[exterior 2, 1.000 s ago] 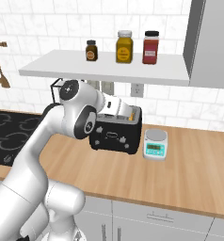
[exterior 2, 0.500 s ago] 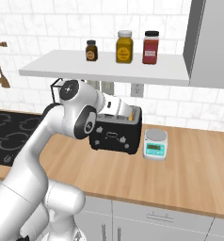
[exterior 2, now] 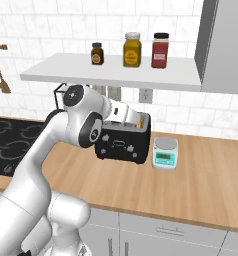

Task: Start the toaster. Once the lever pops up, take the bread to the plate on the dining counter.

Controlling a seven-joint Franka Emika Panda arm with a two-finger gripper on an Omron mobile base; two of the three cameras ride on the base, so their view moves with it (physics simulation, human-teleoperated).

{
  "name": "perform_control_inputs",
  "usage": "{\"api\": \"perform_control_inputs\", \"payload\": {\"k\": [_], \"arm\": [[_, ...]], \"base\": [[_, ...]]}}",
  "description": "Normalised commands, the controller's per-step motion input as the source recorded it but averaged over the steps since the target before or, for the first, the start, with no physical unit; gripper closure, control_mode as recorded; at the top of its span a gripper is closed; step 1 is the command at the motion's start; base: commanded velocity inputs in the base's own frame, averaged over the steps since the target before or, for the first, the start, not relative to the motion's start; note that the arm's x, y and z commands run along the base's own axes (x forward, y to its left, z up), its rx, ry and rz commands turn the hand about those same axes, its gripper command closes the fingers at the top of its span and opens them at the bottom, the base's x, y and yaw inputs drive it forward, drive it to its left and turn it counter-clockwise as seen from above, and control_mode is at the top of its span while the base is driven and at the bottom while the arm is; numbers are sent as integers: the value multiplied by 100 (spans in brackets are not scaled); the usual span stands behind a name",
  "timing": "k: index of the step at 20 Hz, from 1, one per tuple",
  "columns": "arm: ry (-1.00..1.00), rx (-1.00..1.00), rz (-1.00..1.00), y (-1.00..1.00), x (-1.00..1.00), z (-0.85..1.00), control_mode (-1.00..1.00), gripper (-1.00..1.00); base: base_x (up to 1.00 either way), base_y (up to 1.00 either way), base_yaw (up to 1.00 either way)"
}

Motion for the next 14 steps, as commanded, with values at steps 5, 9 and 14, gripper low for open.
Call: {"api": "perform_control_inputs", "payload": {"k": [5, 9, 14], "arm": [[0, 0, 0, 0, 0, 0, -100, 100], [0, 0, 0, 0, 0, 0, -100, 100], [0, 0, 0, 0, 0, 0, -100, 100]], "base": [[0, 0, 0], [0, 0, 0], [0, 0, 0]]}}
